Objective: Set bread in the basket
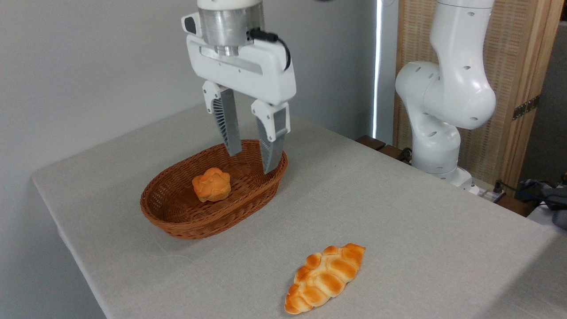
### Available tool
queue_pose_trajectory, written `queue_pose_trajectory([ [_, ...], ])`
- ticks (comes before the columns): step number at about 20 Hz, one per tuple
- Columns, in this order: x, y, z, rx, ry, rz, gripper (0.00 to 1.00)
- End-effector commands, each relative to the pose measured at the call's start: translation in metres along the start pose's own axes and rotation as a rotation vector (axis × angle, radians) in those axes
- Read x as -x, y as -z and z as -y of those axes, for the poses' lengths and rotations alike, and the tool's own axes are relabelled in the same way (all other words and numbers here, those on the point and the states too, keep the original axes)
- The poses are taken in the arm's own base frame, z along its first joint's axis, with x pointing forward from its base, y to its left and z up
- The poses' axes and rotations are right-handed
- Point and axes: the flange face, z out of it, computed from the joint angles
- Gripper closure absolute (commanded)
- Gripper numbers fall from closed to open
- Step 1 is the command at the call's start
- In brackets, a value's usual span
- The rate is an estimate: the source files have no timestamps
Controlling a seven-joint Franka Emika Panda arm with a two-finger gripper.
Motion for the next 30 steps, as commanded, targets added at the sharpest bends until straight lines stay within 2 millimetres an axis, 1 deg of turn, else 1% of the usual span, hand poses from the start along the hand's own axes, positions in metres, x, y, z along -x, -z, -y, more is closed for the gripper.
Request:
queue_pose_trajectory([
  [1, 0.0, 0.022, 0.006, -0.034, 0.001, 0.024, 0.0],
  [5, -0.008, 0.027, 0.01, -0.021, 0.008, 0.054, 0.0],
  [7, -0.026, 0.024, 0.015, 0.007, 0.004, 0.115, 0.0],
  [8, -0.032, 0.022, 0.015, 0.009, 0.002, 0.123, 0.0],
  [13, -0.04, 0.012, 0.019, 0.034, 0.001, 0.106, 0.0],
  [14, -0.04, 0.015, 0.02, 0.026, 0.001, 0.092, 0.0],
  [16, -0.041, 0.014, 0.022, 0.021, 0.001, 0.088, 0.0],
  [22, -0.043, 0.015, 0.017, 0.012, -0.001, 0.091, 0.0],
  [25, -0.04, 0.018, 0.019, 0.015, 0.002, 0.085, 0.0],
  [30, -0.041, 0.018, 0.017, 0.015, -0.005, 0.085, 0.0],
])
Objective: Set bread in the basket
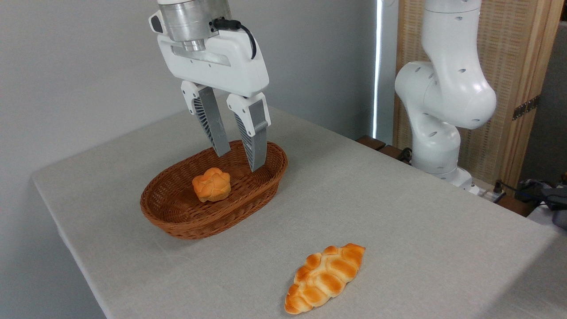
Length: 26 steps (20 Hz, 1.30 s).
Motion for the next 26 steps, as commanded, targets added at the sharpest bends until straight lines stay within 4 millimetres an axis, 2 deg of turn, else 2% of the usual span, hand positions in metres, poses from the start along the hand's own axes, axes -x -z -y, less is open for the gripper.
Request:
queue_pose_trajectory([
  [1, 0.002, 0.006, -0.001, 0.005, 0.001, -0.014, 0.0],
  [7, 0.003, 0.005, -0.001, 0.006, 0.0, -0.008, 0.0],
  [18, -0.003, -0.007, -0.001, -0.031, -0.007, -0.056, 0.0],
  [26, -0.002, -0.004, -0.004, -0.03, -0.016, -0.057, 0.0],
])
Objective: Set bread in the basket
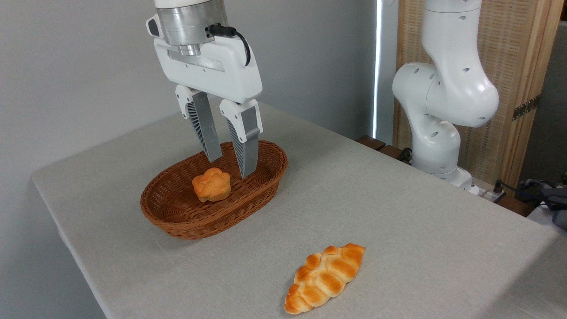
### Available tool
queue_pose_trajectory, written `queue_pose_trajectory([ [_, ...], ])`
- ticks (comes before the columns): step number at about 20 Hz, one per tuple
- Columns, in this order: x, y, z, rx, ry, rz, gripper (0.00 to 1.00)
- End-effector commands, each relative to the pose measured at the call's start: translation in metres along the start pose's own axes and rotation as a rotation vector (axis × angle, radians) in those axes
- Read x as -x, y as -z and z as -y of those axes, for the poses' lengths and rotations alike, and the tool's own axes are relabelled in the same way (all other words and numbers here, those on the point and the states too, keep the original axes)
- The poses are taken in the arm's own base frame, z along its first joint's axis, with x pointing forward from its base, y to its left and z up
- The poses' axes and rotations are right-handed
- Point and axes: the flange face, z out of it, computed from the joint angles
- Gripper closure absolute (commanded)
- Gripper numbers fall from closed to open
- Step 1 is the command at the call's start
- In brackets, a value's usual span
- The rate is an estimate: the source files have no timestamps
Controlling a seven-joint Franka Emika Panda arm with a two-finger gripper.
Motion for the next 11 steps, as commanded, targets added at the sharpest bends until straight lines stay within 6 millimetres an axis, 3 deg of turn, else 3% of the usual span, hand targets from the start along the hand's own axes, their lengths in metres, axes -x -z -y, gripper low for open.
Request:
queue_pose_trajectory([
  [1, 0.0044, 0.0016, -0.0027, 0.0, -0.009, -0.016, 0.0],
  [11, 0.0071, 0.0032, 0.0007, 0.003, -0.024, -0.024, 0.0],
])
